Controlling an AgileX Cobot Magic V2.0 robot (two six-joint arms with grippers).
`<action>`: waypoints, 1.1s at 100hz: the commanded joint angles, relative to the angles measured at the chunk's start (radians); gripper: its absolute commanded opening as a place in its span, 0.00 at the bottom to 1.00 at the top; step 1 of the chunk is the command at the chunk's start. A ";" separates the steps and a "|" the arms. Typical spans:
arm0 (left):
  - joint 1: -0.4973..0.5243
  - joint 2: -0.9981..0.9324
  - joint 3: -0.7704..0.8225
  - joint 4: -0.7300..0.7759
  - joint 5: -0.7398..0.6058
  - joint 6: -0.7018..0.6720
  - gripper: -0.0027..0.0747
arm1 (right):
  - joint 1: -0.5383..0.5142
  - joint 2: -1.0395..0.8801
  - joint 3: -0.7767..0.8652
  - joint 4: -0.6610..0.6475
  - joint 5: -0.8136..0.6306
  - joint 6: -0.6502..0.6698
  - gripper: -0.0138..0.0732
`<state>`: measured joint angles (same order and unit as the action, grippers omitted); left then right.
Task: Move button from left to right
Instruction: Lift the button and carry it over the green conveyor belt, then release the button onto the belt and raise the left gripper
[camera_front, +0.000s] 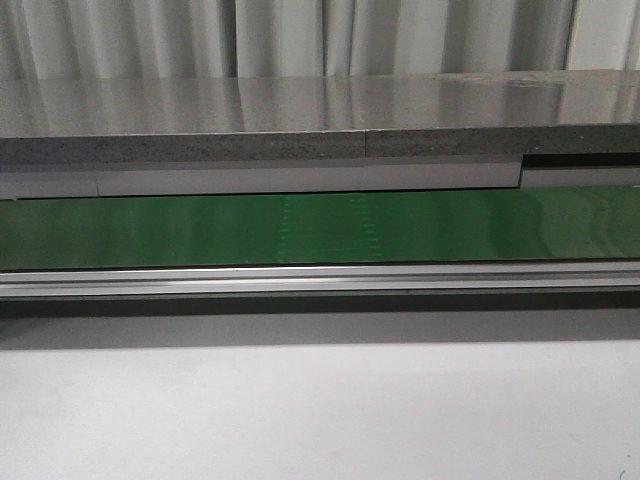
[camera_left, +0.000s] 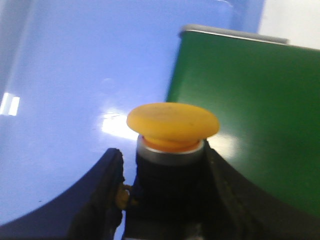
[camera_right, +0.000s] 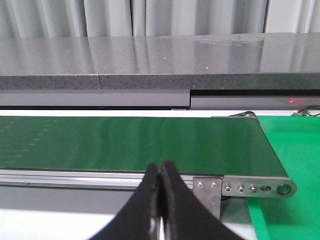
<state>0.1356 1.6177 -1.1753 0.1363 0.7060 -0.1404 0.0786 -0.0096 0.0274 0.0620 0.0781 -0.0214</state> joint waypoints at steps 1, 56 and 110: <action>-0.047 -0.030 -0.021 -0.004 -0.020 0.008 0.05 | -0.002 -0.020 -0.015 -0.008 -0.086 -0.004 0.08; -0.115 0.037 -0.041 -0.064 -0.011 0.087 0.58 | -0.002 -0.020 -0.015 -0.008 -0.086 -0.004 0.08; -0.183 -0.111 -0.051 -0.083 0.021 0.102 0.85 | -0.002 -0.020 -0.015 -0.008 -0.086 -0.004 0.08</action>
<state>-0.0270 1.6076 -1.2268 0.0669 0.7958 -0.0383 0.0786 -0.0096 0.0274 0.0620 0.0781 -0.0214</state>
